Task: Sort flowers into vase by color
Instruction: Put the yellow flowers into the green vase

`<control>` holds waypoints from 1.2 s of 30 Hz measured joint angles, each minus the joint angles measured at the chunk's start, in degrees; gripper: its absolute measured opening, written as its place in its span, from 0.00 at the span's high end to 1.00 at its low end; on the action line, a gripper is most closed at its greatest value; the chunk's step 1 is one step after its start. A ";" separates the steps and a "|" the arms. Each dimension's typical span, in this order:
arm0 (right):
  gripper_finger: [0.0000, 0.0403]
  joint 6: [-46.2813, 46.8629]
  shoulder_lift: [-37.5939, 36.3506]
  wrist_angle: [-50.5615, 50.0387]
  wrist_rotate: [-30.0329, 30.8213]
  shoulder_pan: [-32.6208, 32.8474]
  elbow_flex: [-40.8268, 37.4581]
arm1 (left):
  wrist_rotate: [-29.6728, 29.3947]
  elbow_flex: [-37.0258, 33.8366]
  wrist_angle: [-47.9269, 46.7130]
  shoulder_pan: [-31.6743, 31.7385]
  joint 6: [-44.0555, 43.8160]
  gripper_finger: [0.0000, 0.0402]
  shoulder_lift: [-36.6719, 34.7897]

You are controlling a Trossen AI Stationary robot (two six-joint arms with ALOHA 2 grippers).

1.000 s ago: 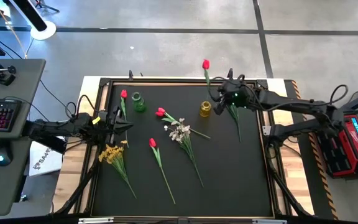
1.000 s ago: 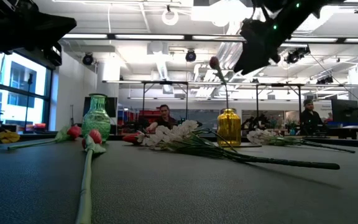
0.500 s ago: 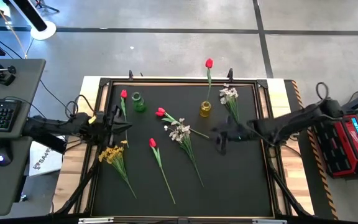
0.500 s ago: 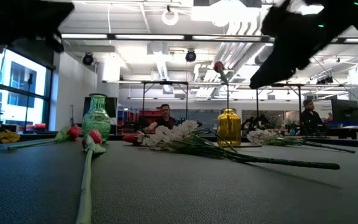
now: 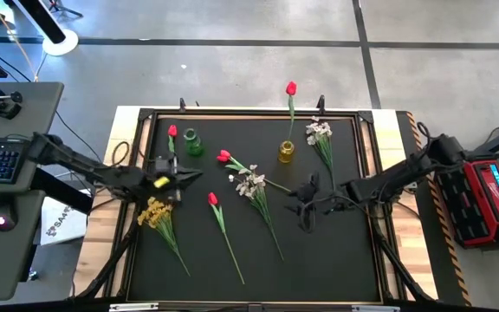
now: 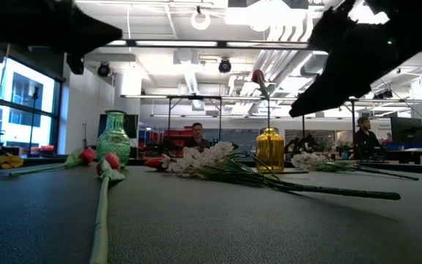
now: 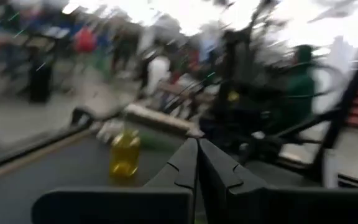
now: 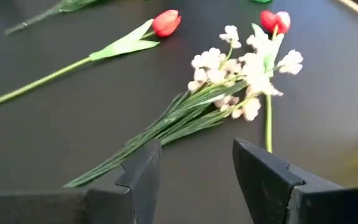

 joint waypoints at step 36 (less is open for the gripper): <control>0.54 -8.68 8.73 2.57 5.38 -2.55 3.45 | 21.40 56.57 -92.05 -6.86 -75.50 0.89 42.36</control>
